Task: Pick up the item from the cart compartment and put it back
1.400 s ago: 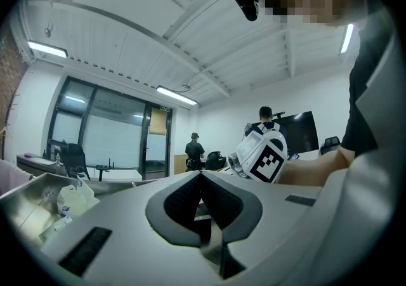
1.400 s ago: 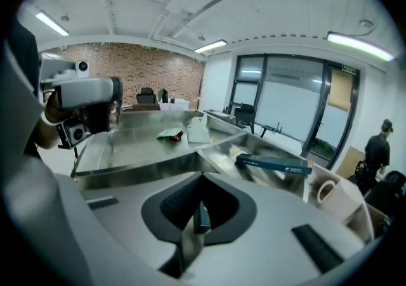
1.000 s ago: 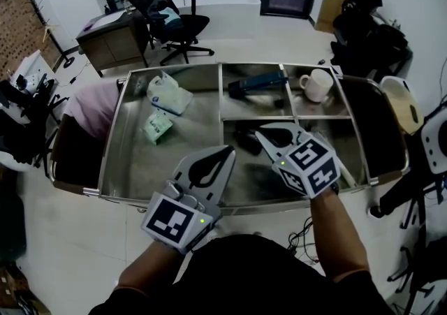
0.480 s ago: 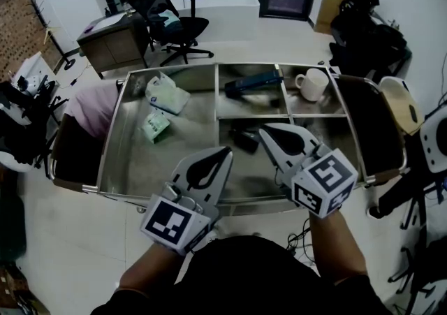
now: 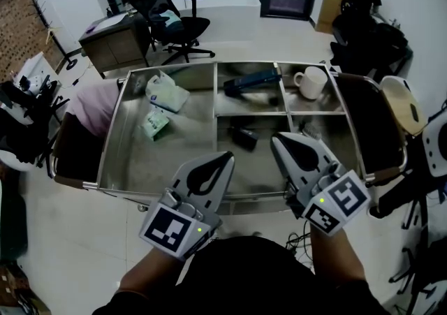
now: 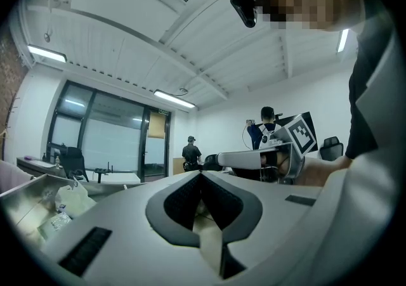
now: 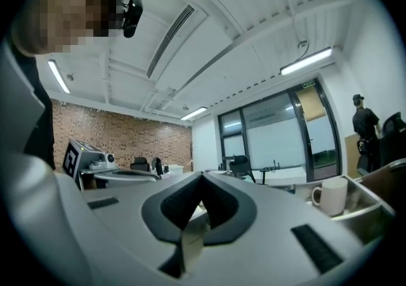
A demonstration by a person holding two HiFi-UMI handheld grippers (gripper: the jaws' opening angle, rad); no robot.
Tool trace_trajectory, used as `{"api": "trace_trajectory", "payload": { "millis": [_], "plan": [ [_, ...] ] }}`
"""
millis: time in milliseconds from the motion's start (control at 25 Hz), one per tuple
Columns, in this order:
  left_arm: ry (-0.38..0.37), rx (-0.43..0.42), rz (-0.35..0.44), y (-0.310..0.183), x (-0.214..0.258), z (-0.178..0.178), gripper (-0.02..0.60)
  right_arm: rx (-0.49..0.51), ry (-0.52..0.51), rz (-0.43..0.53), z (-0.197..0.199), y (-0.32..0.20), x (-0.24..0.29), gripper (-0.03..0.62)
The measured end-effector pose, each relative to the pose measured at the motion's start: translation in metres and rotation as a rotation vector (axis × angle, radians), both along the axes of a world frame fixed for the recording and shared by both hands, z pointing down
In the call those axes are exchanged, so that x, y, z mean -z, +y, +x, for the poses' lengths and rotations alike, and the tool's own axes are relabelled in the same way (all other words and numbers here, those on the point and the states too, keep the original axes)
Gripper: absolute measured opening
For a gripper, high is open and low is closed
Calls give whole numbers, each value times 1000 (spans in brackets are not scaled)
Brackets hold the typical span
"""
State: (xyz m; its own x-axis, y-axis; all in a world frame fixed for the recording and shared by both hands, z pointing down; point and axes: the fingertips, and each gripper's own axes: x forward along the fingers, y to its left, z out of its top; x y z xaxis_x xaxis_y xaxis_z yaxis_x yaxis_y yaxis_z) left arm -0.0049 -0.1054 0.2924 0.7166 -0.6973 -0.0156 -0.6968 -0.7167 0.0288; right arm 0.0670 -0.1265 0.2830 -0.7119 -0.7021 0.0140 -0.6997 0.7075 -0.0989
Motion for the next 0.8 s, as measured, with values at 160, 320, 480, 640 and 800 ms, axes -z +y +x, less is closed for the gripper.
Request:
{"api": "trace_trajectory", "payload": {
  "millis": [160, 320, 480, 640, 800],
  "plan": [
    [3, -8, 4, 8, 1, 4, 0, -11, -27, 4, 8, 12, 1, 12],
    [-4, -25, -12, 17, -7, 7, 0, -22, -33, 2, 14, 24, -7, 12],
    [-9, -37, -34, 26, -17, 9, 0, -43, -23, -19, 21, 33, -20, 12],
    [-15, -42, -53, 31, -23, 11, 0, -60, -9, -49, 25, 39, -35, 12],
    [-19, -48, -53, 33, -25, 13, 0, -62, -2, -69, 25, 44, -44, 12]
  ]
}}
